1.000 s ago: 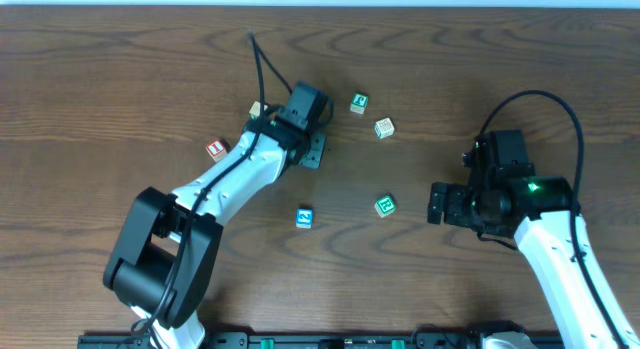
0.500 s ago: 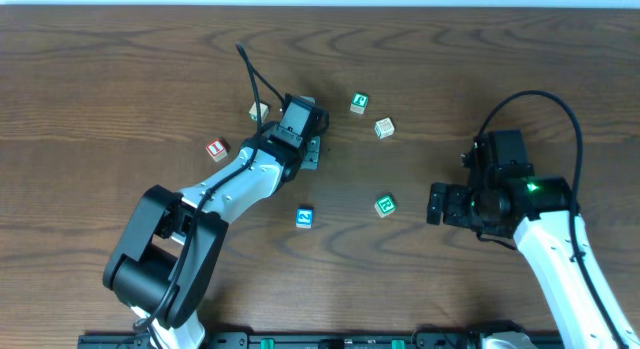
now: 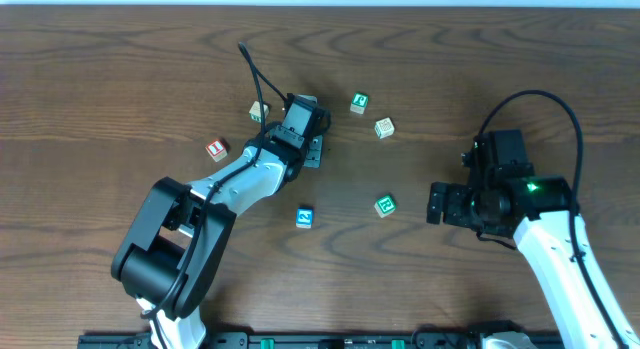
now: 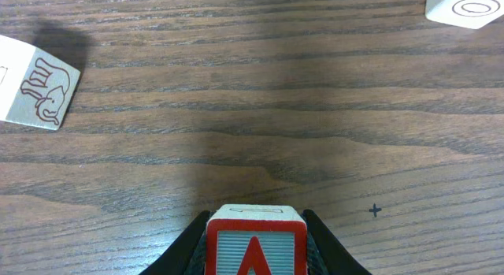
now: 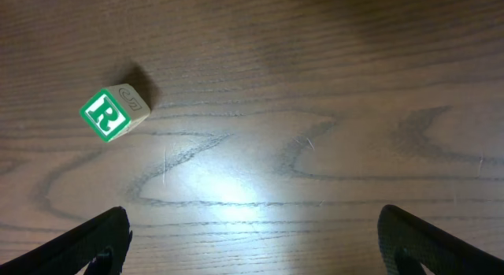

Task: Spell out Ai2
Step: 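Carry the A block toward the center and set it down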

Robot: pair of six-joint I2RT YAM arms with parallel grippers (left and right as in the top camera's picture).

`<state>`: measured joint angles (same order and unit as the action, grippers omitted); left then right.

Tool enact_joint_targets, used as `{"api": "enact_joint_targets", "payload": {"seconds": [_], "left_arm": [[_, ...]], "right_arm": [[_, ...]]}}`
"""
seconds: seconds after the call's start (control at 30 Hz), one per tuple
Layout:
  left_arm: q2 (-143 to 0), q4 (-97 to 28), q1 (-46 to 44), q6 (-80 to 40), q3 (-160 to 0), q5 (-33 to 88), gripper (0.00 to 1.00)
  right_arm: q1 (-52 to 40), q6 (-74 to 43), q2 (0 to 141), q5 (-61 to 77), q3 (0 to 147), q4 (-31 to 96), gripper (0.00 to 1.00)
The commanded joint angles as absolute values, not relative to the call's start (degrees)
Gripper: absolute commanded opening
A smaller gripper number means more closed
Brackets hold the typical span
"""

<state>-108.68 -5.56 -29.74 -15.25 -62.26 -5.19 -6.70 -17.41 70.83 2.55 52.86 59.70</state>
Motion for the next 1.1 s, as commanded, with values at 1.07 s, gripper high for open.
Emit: {"api": "enact_joint_targets", "payload": {"seconds": [1.07], "left_arm": [[-87.92, -20.12, -29.69, -14.81, -62.87, -19.2, 0.56]], "right_arm": [[-7.22, -20.12, 70.52, 1.93, 52.73, 57.69, 0.99]]}}
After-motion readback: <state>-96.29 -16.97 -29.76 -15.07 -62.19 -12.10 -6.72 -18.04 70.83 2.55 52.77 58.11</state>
